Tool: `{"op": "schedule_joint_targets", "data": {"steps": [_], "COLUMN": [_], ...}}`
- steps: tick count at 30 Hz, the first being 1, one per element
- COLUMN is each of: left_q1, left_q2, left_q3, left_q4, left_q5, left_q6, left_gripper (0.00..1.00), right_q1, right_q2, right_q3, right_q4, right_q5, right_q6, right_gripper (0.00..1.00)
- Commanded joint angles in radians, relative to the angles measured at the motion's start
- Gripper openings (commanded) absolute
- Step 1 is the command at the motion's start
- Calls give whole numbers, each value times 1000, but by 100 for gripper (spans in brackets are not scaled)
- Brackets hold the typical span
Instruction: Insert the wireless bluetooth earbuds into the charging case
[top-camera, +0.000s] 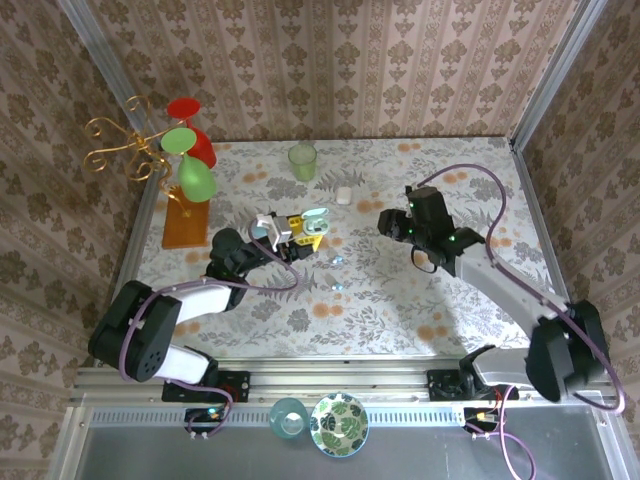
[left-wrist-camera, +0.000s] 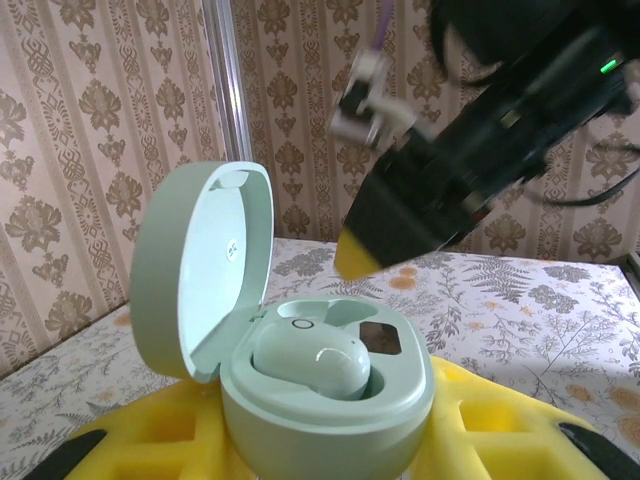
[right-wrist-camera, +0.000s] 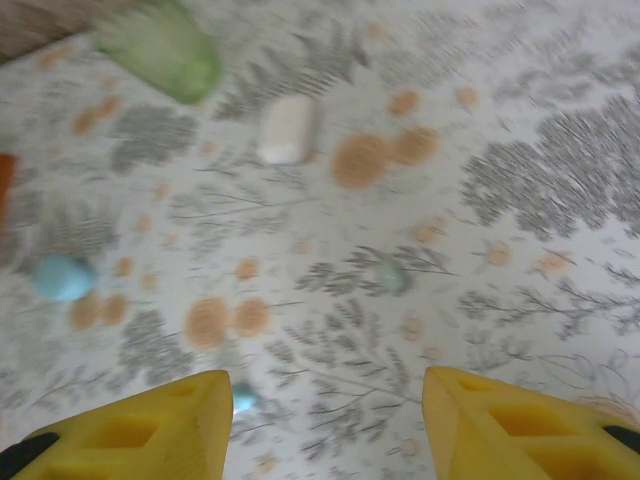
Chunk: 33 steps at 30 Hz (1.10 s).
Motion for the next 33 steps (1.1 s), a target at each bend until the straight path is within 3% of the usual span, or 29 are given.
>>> {"op": "schedule_joint_targets", "data": {"steps": [1,10,16,26,33], "left_q1": [4,-2,-15,-22,-22], "left_q2": [-39,-60,-77,-59,-55], "left_q3": [-4,-4,-9,-3,-7], "left_q4": [9,-9,-30,-21,-16], "left_q5": [19,19,12,9,9], "left_q6": [8,7,15,19,17], "left_gripper": [26,26,26,27,27], "right_q1": [-49,-94,-94,-87,-63], "right_q2": [143,537,699,694,594], "right_q3": [75,330,449,402,306], "right_q4": [-24,-40,-96,-101,-109], "right_q5": [-90,-176,-201,-362,-410], "right_q6": [28,-23,-63,-139,-129], "right_gripper": [53,54,53,42,41]}}
